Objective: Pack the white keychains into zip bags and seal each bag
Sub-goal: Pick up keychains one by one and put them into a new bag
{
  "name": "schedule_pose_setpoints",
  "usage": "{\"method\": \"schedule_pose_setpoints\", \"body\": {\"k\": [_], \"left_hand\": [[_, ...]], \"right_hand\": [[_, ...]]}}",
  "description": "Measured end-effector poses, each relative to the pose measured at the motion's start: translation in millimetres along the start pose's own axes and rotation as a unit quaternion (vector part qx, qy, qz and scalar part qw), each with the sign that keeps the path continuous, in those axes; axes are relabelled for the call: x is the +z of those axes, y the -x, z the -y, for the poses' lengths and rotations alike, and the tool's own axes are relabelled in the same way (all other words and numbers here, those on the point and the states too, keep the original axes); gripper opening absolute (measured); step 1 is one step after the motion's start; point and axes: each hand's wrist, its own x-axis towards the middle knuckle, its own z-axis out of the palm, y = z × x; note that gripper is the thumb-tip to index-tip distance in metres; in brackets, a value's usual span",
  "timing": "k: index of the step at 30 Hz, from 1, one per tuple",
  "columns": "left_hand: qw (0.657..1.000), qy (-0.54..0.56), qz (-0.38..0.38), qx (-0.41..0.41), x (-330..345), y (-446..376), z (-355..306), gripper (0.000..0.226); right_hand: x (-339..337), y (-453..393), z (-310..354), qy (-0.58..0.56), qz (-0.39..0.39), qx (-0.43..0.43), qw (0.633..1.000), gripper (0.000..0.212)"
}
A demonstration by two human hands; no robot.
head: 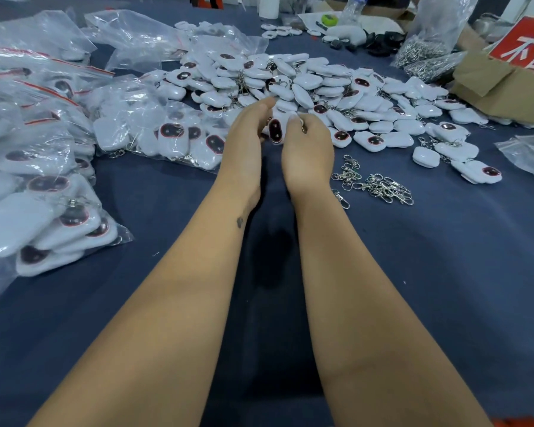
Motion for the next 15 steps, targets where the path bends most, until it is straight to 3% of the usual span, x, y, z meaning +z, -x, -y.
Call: {"method": "schedule_pose_setpoints", "body": {"k": [3, 5, 12, 15], "left_hand": [[1.000, -0.009, -0.003, -0.023, 0, -7, 0, 0.032], [0.999, 0.004, -0.010, -0.031, 2, -8, -2, 0.030], [0.999, 0.031, -0.017, -0.036, -6, -19, -7, 0.020], [0.997, 0.070, -0.017, -0.026, -9, -20, -7, 0.018]], "right_hand": [[2, 2, 4, -0.178, 0.040, 0.015, 0.983, 0.029], [4, 3, 5, -0.227, 0.070, 0.030, 0.971, 0.030], [4, -9, 0, -0.245, 0.106, 0.082, 0.960, 0.015], [3, -10, 0, -0.250, 0.116, 0.086, 0.957, 0.020]]}}
